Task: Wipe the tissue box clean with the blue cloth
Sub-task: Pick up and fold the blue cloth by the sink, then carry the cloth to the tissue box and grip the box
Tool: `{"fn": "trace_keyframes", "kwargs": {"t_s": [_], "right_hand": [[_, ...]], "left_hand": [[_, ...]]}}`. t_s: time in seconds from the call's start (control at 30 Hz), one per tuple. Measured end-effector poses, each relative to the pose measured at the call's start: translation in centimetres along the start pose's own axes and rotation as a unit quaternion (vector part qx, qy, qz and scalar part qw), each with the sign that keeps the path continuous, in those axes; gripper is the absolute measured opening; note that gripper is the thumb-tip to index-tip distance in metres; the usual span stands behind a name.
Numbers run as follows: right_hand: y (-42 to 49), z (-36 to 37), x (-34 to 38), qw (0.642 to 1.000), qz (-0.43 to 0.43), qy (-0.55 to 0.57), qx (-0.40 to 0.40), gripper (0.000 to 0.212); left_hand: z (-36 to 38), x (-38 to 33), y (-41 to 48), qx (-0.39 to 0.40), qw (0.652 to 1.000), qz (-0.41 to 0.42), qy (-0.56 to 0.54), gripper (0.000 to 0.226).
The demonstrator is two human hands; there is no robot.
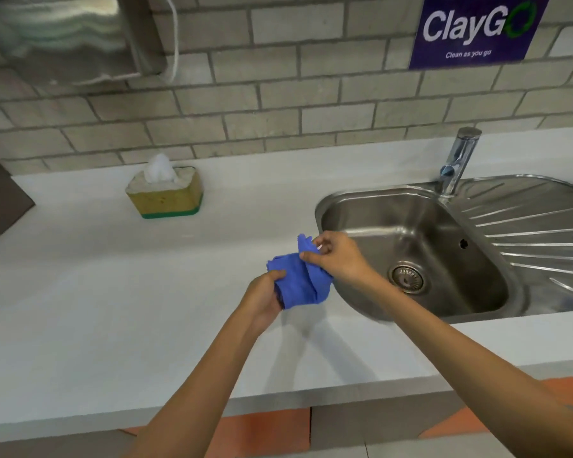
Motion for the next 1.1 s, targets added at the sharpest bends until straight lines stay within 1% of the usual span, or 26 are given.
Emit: {"fn": "trace_keyframes", "kwargs": {"t_s": [0.13, 0.2, 0.23, 0.27, 0.33, 0.37, 0.4, 0.43, 0.5, 0.57, 0.63, 0.7, 0.77, 0.87, 0.93, 1.03, 1.1], "right_hand": [[2.7, 3.7, 3.9, 0.995, -0.015, -0.081, 0.049, 0.014], [3.8, 5.5, 5.6, 0.99, -0.019, -0.115, 0.084, 0.018], [4.4, 6.4, 6.3, 0.987, -0.016, -0.112, 0.113, 0.02], [5.0, 7.3, 6.9, 0.984, -0.008, -0.089, 0.152, 0.021], [6.2, 9.1, 7.9, 0.971, 0.01, -0.014, 0.238, 0.022], [6.9, 9.8, 8.6, 0.962, 0.011, 0.015, 0.273, 0.022], [7.8, 10.2, 9.2, 0.958, 0.006, 0.032, 0.284, 0.022], [8.9, 10.3, 9.8, 0.96, 0.001, 0.046, 0.275, 0.022], [11.5, 10.0, 10.7, 0.973, 0.0, 0.074, 0.22, 0.024], [14.3, 9.8, 11.0, 0.981, 0.007, 0.084, 0.174, 0.026], [17.0, 10.1, 10.9, 0.986, 0.019, 0.058, 0.154, 0.026], [19.9, 10.5, 10.5, 0.99, 0.03, 0.027, 0.137, 0.029], [22.7, 10.7, 10.1, 0.993, 0.041, -0.01, 0.111, 0.037], [26.8, 11.0, 9.7, 0.994, 0.057, -0.054, 0.079, 0.056], [29.6, 12.1, 9.6, 0.99, 0.06, -0.082, 0.097, 0.073], [33.8, 13.9, 9.8, 0.98, 0.06, -0.124, 0.14, 0.099], [36.0, 14.8, 10.3, 0.976, 0.044, -0.142, 0.161, 0.108]], "left_hand": [[-1.6, -3.3, 0.2, 0.064, 0.996, 0.024, -0.065, 0.038], [-3.1, -4.7, 0.4, 0.079, 0.994, 0.024, -0.069, 0.046], [-3.8, -5.4, 0.4, 0.078, 0.995, 0.027, -0.062, 0.05], [-4.8, -5.9, 0.4, 0.072, 0.996, 0.028, -0.05, 0.049], [-7.3, -6.7, 0.5, 0.041, 0.998, 0.024, -0.038, 0.037], [-8.6, -7.2, 0.4, 0.026, 0.999, 0.024, -0.04, 0.032], [-10.1, -7.7, 0.2, 0.007, 0.999, 0.026, -0.045, 0.031], [-11.7, -8.3, -0.1, -0.017, 0.998, 0.025, -0.059, 0.031], [-15.1, -9.6, -0.9, -0.081, 0.994, 0.02, -0.074, 0.027], [-19.0, -11.2, -1.5, -0.151, 0.987, 0.017, -0.062, 0.023], [-22.5, -13.3, -1.8, -0.19, 0.98, 0.029, -0.051, 0.028], [-25.7, -15.1, -1.9, -0.21, 0.975, 0.034, -0.066, 0.032], [-28.9, -17.4, -1.7, -0.217, 0.975, 0.038, -0.039, 0.038], [-33.2, -21.1, -1.2, -0.22, 0.974, 0.046, 0.023, 0.065], [-35.9, -23.1, -0.3, -0.208, 0.976, 0.056, 0.024, 0.072], [-38.7, -25.5, 1.6, -0.178, 0.982, 0.068, -0.01, 0.073], [-40.0, -26.6, 3.1, -0.166, 0.984, 0.069, -0.007, 0.072]]}}
Point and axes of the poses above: each hand's wrist, its own y-axis towards the middle knuckle, its own z-axis out of the palm, x = y × z, the point moved 7 cm from there along y, towards the middle knuckle, and after that the axes turned 15 degrees about x, right-handed, at the moved point
